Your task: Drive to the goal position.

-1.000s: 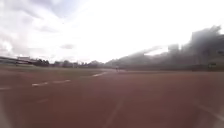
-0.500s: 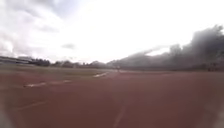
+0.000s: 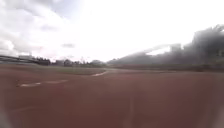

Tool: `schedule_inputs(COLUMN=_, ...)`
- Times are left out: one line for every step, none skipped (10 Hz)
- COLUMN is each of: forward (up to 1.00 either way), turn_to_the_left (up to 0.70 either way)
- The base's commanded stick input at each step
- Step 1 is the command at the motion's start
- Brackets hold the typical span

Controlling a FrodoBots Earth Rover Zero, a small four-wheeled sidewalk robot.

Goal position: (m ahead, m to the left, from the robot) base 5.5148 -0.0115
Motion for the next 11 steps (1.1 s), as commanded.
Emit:
schedule_inputs(forward=0.70, turn_to_the_left=0.00)
schedule_inputs(forward=0.70, turn_to_the_left=0.00)
schedule_inputs(forward=0.70, turn_to_the_left=0.00)
schedule_inputs(forward=0.70, turn_to_the_left=0.00)
schedule_inputs(forward=0.70, turn_to_the_left=0.00)
schedule_inputs(forward=0.70, turn_to_the_left=0.00)
schedule_inputs(forward=0.70, turn_to_the_left=0.00)
schedule_inputs(forward=0.70, turn_to_the_left=0.00)
schedule_inputs(forward=0.70, turn_to_the_left=0.00)
schedule_inputs(forward=0.70, turn_to_the_left=0.00)
schedule_inputs(forward=0.70, turn_to_the_left=0.00)
